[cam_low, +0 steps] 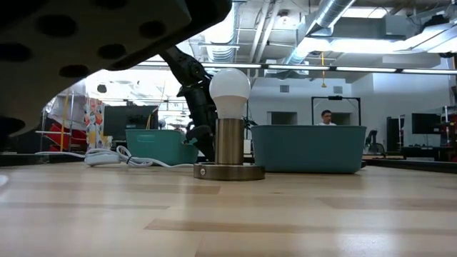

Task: Sort batteries
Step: Put the silver battery into the green bin

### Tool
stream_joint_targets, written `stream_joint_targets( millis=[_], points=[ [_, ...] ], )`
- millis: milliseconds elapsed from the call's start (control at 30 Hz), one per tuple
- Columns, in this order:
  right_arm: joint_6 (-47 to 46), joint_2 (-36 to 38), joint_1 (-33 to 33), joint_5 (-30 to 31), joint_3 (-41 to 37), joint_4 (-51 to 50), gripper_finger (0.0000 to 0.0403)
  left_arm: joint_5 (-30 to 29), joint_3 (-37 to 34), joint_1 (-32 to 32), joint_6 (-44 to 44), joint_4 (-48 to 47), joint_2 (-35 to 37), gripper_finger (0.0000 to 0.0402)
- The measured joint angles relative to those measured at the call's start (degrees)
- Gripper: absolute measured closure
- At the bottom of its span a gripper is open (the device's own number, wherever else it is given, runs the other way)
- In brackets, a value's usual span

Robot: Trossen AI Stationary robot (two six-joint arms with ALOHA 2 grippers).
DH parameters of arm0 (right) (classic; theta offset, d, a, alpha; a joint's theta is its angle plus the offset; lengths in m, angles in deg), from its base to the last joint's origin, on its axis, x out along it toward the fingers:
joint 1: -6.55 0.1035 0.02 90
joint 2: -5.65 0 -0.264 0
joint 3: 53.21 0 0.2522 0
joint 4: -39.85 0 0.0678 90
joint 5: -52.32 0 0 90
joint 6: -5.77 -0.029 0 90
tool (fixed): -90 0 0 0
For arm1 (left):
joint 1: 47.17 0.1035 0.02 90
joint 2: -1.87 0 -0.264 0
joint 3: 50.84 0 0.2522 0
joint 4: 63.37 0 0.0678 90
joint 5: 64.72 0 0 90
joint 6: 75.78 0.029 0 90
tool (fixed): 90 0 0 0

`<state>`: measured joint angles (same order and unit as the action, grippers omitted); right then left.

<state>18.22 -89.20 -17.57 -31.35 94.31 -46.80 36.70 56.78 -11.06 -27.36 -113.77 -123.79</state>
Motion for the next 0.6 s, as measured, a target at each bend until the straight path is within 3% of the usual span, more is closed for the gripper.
stream_joint_targets(
  millis=[600],
  points=[
    [0.0, 0.0, 0.0, 0.0, 0.0, 0.0, 0.0394, 0.0, 0.0, -0.1, -1.1, -0.4, 0.4, 0.0166]
  ],
)
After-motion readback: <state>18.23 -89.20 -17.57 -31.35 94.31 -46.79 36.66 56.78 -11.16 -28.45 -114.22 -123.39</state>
